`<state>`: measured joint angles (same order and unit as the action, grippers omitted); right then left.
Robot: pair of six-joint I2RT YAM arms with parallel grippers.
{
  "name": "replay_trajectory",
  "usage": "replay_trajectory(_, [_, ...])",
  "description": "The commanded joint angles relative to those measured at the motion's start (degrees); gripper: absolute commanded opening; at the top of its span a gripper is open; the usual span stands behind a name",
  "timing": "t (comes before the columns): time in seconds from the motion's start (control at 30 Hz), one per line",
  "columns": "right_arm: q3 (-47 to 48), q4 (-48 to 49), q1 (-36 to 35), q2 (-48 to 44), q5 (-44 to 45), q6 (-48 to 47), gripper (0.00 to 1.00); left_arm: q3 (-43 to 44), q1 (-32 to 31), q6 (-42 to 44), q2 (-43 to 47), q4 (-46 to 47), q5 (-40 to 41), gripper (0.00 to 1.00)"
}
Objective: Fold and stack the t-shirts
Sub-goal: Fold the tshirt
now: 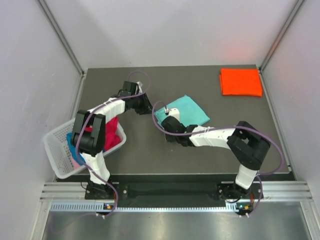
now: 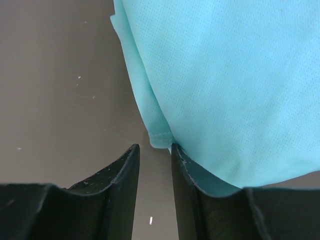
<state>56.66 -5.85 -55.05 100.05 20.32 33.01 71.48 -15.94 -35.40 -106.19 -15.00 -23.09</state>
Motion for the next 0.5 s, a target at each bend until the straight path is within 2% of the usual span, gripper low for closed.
replay_trajectory(0.0, [2.93, 0.48, -1.2, 1.11, 4.03, -1.73, 0.33, 0.76, -0.05, 0.33, -0.15, 3.31, -2.48, 0.32])
replay_trajectory(0.27, [4.5, 0.58, -1.38, 3.04, 4.82, -0.59, 0.33, -0.2, 0.21, -0.46, -1.38, 4.37, -2.48, 0.32])
replay_trajectory(0.47, [5.91, -0.74, -1.91, 4.54, 5.61, 1.17, 0.32, -1.78, 0.21, -0.99, 0.1, 3.85, -1.88, 0.28])
